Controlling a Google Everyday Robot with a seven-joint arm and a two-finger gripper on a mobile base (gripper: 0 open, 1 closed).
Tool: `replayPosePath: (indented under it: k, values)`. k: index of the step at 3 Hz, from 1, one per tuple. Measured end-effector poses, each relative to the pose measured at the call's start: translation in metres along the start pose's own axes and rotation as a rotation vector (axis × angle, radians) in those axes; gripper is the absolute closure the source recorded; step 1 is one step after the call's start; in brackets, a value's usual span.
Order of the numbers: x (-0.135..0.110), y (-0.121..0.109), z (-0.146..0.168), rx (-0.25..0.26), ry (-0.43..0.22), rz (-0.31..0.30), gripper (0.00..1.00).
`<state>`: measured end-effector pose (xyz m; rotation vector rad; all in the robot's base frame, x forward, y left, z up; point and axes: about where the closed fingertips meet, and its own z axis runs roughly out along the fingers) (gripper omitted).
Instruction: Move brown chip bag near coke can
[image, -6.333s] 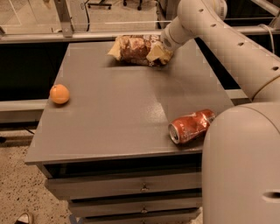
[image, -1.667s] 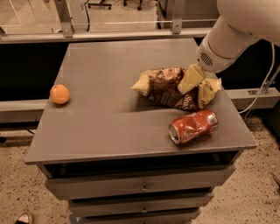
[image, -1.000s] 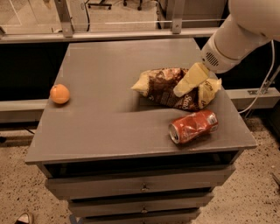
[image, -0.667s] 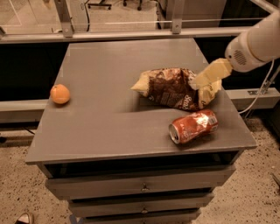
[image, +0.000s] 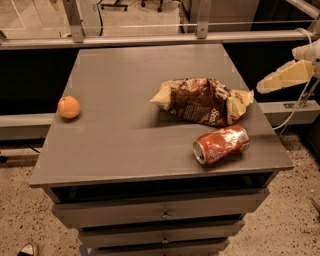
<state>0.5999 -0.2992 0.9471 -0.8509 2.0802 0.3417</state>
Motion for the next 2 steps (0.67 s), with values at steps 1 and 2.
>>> replayPosePath:
  k: [1, 2]
  values:
    - [-0.048, 0.0092, -0.0395, -0.092, -0.147, -0.257, 0.0]
    - [-0.0525, 0.0053, -0.0437, -0.069, -0.151, -0.296, 0.0]
